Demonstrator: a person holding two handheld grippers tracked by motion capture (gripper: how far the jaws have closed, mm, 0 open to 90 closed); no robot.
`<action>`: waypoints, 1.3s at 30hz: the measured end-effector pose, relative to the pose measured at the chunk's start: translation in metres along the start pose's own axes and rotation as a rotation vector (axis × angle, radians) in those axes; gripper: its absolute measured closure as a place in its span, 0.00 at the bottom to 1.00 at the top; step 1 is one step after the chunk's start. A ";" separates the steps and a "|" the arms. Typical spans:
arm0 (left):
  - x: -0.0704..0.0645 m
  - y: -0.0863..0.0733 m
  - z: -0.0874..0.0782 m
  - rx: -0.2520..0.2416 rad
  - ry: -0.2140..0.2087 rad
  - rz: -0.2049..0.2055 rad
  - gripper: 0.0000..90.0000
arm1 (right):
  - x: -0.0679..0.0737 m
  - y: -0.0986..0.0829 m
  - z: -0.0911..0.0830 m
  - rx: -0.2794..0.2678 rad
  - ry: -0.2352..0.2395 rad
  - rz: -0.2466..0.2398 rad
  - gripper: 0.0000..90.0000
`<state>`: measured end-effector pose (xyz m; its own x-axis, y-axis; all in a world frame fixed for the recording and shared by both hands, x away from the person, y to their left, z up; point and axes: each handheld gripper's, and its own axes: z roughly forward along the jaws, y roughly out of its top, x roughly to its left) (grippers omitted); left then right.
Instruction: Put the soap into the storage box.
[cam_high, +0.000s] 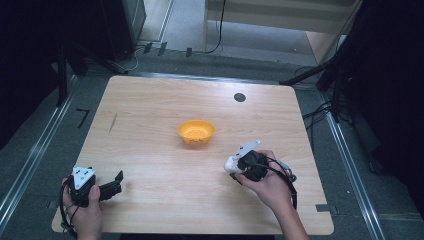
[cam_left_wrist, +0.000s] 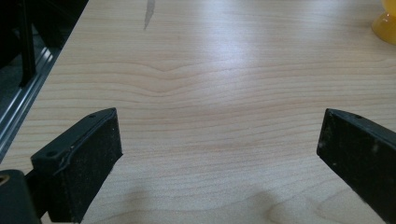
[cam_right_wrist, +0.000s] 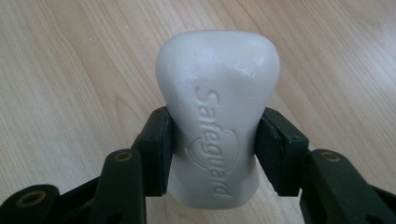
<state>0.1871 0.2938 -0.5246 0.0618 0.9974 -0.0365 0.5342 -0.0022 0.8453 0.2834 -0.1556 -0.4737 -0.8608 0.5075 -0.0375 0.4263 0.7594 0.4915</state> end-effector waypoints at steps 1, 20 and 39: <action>0.000 0.000 0.000 0.000 0.000 0.000 0.00 | -0.001 0.002 0.000 -0.002 0.007 -0.005 0.57; 0.000 0.000 0.000 0.002 -0.002 -0.004 0.00 | -0.018 0.033 -0.004 -0.012 0.000 -0.092 0.57; 0.001 0.000 0.000 0.001 -0.005 -0.006 0.00 | -0.033 0.068 -0.002 -0.013 0.044 -0.192 0.57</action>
<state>0.1868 0.2946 -0.5244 0.0632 0.9970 -0.0443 0.5352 0.0036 0.8447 0.3402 -0.1216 -0.4377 -0.9374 0.3352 -0.0943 0.2493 0.8351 0.4904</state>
